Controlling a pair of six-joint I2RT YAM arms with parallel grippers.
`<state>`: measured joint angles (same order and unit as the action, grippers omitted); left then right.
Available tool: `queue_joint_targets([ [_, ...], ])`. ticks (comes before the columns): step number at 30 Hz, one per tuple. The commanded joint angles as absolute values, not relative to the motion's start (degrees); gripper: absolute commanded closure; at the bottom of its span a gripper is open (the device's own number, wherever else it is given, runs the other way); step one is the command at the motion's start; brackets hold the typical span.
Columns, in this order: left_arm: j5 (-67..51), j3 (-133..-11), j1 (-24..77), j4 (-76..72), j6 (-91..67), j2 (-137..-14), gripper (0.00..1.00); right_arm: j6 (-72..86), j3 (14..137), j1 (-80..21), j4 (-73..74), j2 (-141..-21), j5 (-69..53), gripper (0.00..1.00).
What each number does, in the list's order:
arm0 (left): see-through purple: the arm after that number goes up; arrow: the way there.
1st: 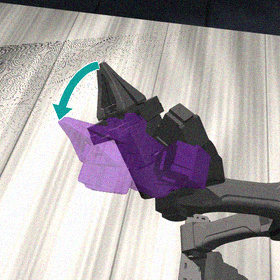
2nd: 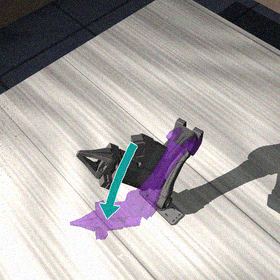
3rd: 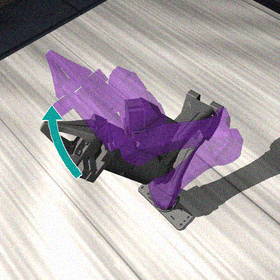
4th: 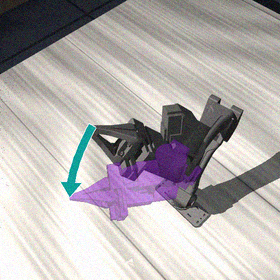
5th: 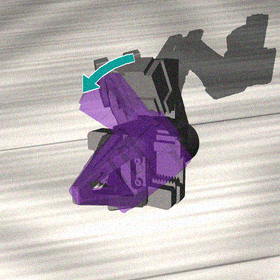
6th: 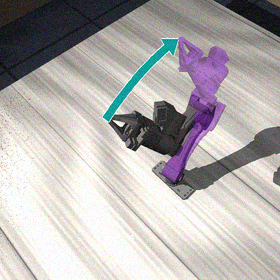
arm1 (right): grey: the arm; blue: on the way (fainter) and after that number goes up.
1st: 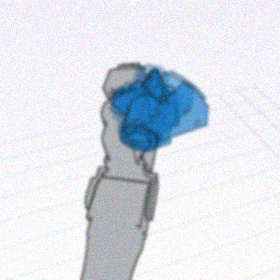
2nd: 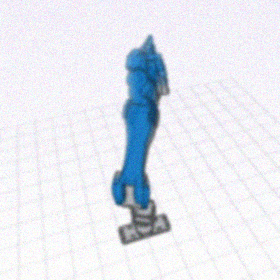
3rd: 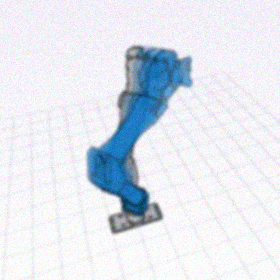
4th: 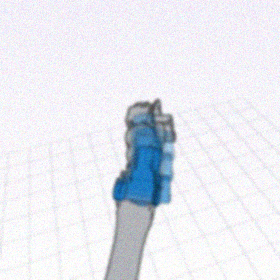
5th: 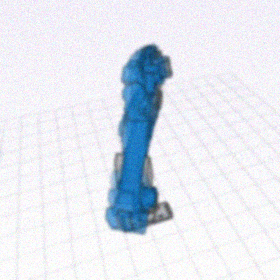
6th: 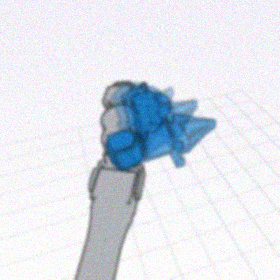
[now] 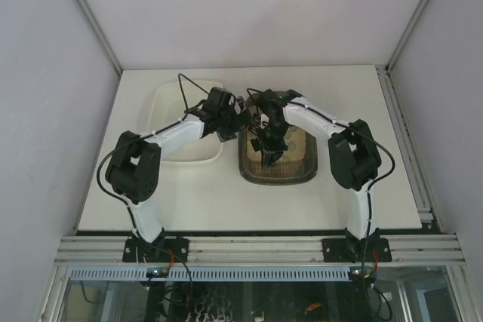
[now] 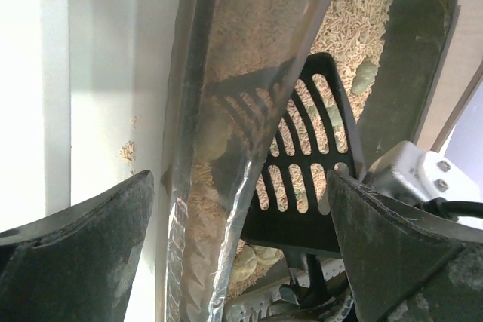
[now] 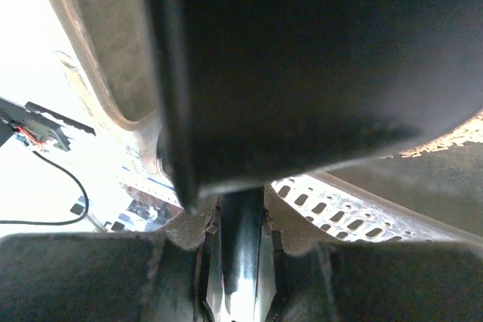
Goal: Clean the litter box
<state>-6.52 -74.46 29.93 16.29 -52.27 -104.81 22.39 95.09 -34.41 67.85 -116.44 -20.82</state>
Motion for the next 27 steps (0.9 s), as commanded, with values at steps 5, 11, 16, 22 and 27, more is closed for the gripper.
queue_joint_targets([
  [5, -7.37, -71.67, 30.03, 12.39, -53.35, -99.82, 0.0, 19.33, 94.25, -34.03, 69.03, -117.63, -32.87, 1.0],
  [11, -7.47, -71.59, 30.01, 12.18, -53.29, -99.55, 0.0, 22.46, 89.06, -29.85, 58.02, -119.33, -56.12, 1.0],
  [16, -7.52, -71.37, 30.06, 11.74, -52.91, -99.27, 0.0, 24.77, 86.77, -27.65, 52.74, -120.65, -62.69, 1.0],
  [22, -8.64, -71.53, 30.01, 11.49, -53.09, -99.68, 0.0, 29.15, 80.23, -21.64, 45.02, -119.59, -66.31, 1.0],
  [27, -9.35, -71.9, 30.01, 11.51, -52.79, -99.68, 0.0, 30.15, 78.01, -18.69, 43.55, -115.6, -66.2, 1.0],
])
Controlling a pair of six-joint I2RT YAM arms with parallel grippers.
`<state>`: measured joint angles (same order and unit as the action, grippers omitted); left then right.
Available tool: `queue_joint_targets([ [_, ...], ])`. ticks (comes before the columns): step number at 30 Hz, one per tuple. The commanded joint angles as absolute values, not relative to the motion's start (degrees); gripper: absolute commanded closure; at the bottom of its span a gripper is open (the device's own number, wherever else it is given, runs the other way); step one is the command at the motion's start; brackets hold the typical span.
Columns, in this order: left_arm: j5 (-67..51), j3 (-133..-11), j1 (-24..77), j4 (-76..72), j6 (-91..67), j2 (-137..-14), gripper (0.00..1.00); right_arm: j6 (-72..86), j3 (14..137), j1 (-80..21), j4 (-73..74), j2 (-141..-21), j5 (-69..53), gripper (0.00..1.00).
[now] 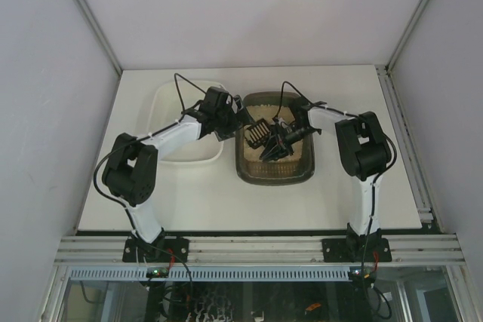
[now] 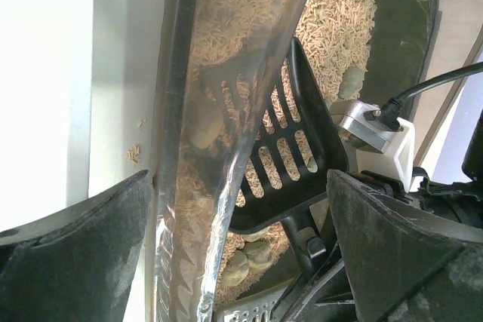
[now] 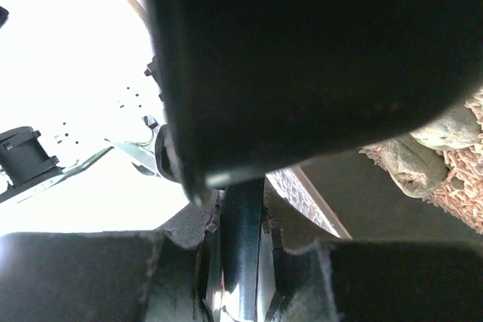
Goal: Clean the litter box
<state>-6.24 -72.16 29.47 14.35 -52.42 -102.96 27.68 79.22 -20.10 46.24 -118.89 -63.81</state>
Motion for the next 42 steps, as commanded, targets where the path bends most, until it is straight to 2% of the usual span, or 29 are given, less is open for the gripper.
queue_joint_targets([
  [1, -9.53, -71.97, 30.0, 11.51, -52.66, -99.67, 0.0, 29.81, 77.39, -18.3, 43.89, -114.58, -65.9, 1.0],
  [11, -11.07, -74.08, 29.53, 12.94, -51.06, -99.47, 0.0, 27.34, 72.2, -18.09, 42.32, -106.15, -58.75, 1.0],
  [18, -14.45, -85.95, 24.03, 28.28, -35.82, -96.95, 0.0, 30.4, 63.85, -17.82, 34.3, -94.27, -57.23, 1.0],
  [23, -13.52, -94.1, 18.38, 42.64, -22.68, -94.34, 0.0, 39.58, 47.44, -18.01, 9.93, -82.08, -53.36, 1.0],
  [29, -16.25, -90.5, 10.74, 47.1, -14.58, -84.85, 0.0, 48.55, 29.28, -18.76, -25.58, -74.1, -47.03, 1.0],
  [32, -13.92, -85.18, 9.48, 46.52, -8.72, -79.27, 0.0, 55.87, 24.4, -19.35, -45.32, -74.69, -45.5, 1.0],
  [38, -7.23, -72.87, 9.28, 44.07, -2.48, -70.72, 0.0, 62.03, 22.26, -20.88, -71.36, -81.89, -45.83, 1.0],
  [39, -6.99, -71.71, 9.2, 44.82, -1.74, -70.0, 0.0, 64.73, 21.12, -20.76, -82.35, -83.82, -46.05, 1.0],
  [42, -6.95, -68.3, 8.64, 46.65, 0.19, -68.37, 0.01, 64.59, 21.44, -21.32, -86.05, -86.32, -46.5, 1.0],
])
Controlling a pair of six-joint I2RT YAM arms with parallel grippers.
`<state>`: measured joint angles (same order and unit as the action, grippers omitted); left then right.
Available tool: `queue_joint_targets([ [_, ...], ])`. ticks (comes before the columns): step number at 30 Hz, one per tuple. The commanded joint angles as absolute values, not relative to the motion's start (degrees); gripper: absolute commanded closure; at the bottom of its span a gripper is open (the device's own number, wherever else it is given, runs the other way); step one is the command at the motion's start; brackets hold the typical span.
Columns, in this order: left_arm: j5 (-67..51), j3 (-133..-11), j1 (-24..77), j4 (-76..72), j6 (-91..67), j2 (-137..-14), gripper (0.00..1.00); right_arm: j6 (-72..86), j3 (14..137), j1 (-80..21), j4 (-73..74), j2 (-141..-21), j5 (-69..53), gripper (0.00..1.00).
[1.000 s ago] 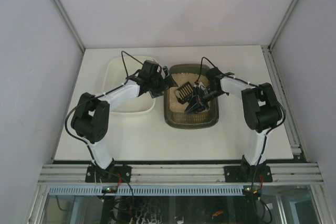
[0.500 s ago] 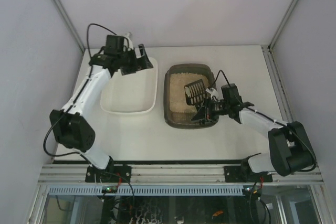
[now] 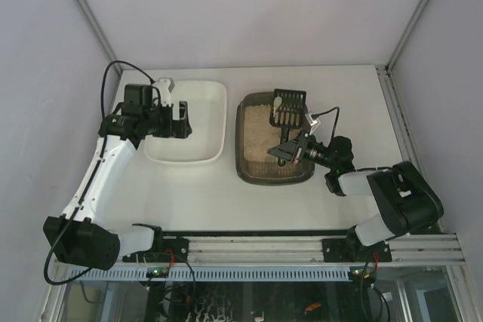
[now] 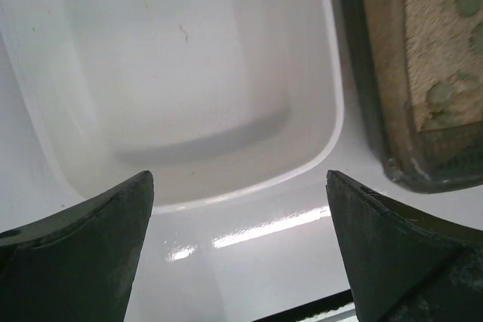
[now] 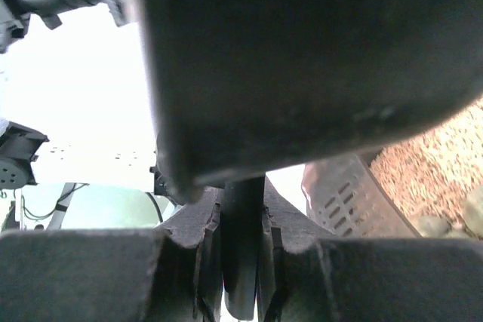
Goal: Clean the litter box
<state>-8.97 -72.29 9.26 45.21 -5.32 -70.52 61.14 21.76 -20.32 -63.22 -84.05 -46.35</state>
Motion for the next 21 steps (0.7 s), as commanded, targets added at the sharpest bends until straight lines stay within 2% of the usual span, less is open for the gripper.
queue_joint_targets([
  [1, -7.08, -66.98, 8.29, 46.74, 0.6, -67.85, 0.01, 63.57, 21.62, -21.88, -86.05, -86.89, -46.9, 1.0],
  [9, -8.53, -63.07, 5.54, 45.52, -1.37, -67.01, 0.02, 62.14, 21.08, -22.93, -85.0, -90.87, -45.13, 1.0],
  [13, -9.57, -62.77, 5.42, 44.79, -2.25, -67.39, 0.03, 63.05, 20.75, -21.28, -79.71, -91.15, -43.97, 1.0],
  [17, -10.17, -62.46, 5.36, 44.44, -2.73, -67.27, 0.03, 62.04, 22.93, -23.27, -73.93, -90.5, -47.86, 1.0],
  [21, -10.34, -61.56, 5.36, 43.83, -3.05, -67.26, 0.03, 64.64, 20.53, -19.17, -71.52, -88.11, -42.09, 1.0],
])
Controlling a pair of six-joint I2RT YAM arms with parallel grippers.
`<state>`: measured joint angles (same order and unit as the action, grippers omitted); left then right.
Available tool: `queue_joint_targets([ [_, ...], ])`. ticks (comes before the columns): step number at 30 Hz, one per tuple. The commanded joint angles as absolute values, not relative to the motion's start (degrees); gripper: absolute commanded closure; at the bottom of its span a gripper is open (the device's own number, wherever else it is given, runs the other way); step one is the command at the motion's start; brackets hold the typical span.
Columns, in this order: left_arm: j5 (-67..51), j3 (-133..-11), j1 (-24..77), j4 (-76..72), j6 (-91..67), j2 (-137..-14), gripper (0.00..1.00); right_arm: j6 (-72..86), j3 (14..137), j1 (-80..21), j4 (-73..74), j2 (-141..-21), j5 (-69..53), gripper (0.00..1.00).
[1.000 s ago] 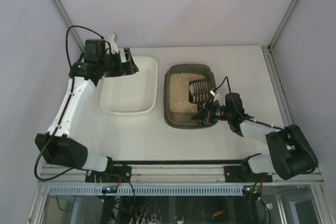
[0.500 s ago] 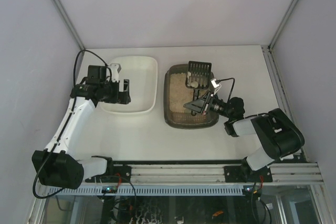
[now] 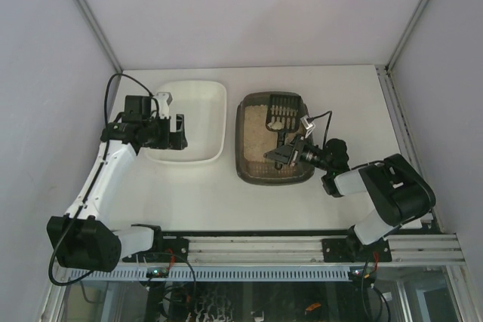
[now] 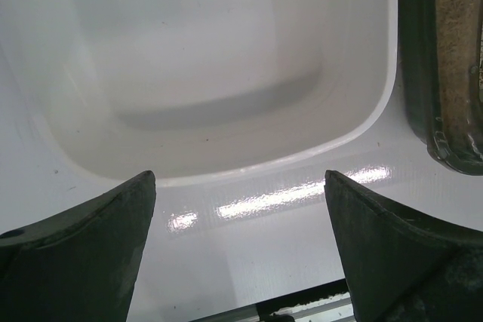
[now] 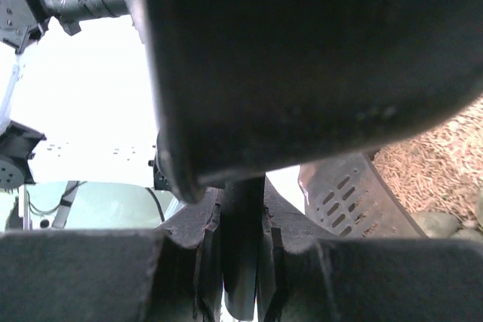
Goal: Clean the litter box
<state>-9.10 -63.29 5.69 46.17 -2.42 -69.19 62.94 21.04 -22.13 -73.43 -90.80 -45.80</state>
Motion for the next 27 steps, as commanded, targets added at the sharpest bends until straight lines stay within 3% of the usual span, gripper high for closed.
queue_joint_targets([
  [1, -10.47, -61.26, 5.36, 43.75, -3.19, -67.29, 0.03, 65.35, 21.32, -18.68, -67.39, -88.29, -41.76, 1.0],
  [4, -10.44, -60.91, 5.41, 43.75, -3.21, -67.24, 0.03, 61.83, 30.79, -22.2, -46.89, -89.08, -48.57, 1.0],
  [6, -10.08, -60.91, 5.36, 43.68, -3.25, -67.07, 0.03, 65.68, 31.25, -23.77, -51.82, -89.32, -51.12, 1.0],
  [10, -10.21, -60.5, 5.36, 43.25, -3.68, -66.8, 0.03, 91.73, 24.01, -16.88, -85.57, -97.64, -48.21, 1.0],
  [14, -9.97, -60.22, 5.36, 43.07, -3.78, -66.56, 0.03, 90.77, 26.3, -20.67, -84.37, -101.03, -50.26, 1.0],
  [19, -9.85, -59.44, 5.36, 42.8, -3.69, -65.57, 0.03, 90.66, 24.03, -17.24, -85.54, -101.12, -49.08, 1.0],
  [23, -9.93, -58.92, 5.42, 42.54, -3.8, -65.52, 0.03, 81.07, 28.91, -23.07, -68.2, -96.22, -52.8, 1.0],
  [27, -9.98, -58.73, 5.36, 42.25, -3.72, -65.51, 0.03, 82.24, 24.79, -16.31, -71.22, -93.44, -51.03, 1.0],
])
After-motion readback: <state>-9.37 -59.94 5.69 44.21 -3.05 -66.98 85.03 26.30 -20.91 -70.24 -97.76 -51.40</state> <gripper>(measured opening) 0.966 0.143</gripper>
